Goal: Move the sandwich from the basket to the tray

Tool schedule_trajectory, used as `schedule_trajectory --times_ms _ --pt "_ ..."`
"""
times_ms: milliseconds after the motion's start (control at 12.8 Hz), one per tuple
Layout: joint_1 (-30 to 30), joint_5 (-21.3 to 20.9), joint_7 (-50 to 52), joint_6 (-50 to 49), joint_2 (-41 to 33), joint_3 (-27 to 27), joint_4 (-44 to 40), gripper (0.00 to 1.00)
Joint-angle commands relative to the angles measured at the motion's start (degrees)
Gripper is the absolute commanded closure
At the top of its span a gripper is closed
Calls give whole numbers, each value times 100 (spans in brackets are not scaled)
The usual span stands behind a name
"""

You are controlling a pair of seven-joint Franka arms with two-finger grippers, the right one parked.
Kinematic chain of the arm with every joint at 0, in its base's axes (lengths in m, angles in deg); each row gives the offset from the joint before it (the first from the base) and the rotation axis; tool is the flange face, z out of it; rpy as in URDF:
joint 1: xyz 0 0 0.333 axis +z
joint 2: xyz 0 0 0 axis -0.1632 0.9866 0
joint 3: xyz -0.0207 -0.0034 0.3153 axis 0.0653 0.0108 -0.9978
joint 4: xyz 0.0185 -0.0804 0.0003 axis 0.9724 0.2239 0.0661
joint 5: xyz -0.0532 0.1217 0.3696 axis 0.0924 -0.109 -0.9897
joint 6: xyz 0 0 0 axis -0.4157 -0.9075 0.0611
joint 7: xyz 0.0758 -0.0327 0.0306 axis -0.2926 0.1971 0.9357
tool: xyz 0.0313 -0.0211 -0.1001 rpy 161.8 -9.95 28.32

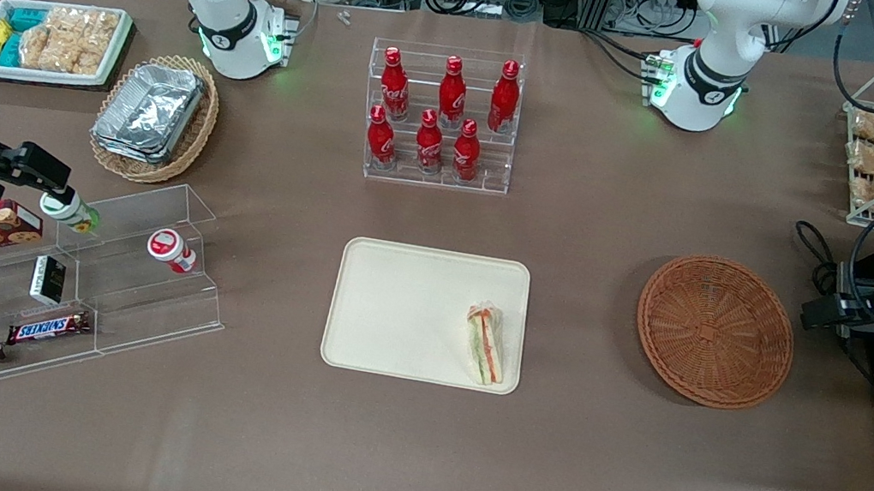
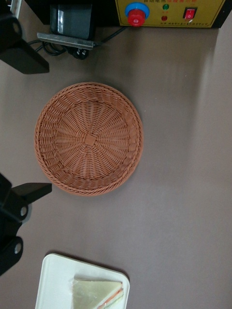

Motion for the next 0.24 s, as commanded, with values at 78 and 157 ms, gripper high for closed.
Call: schedule_trajectory --times_ms 78,157 --pt "14 34 -60 -271 86 50 -363 0" --pt "40 34 -60 -271 86 50 -363 0"
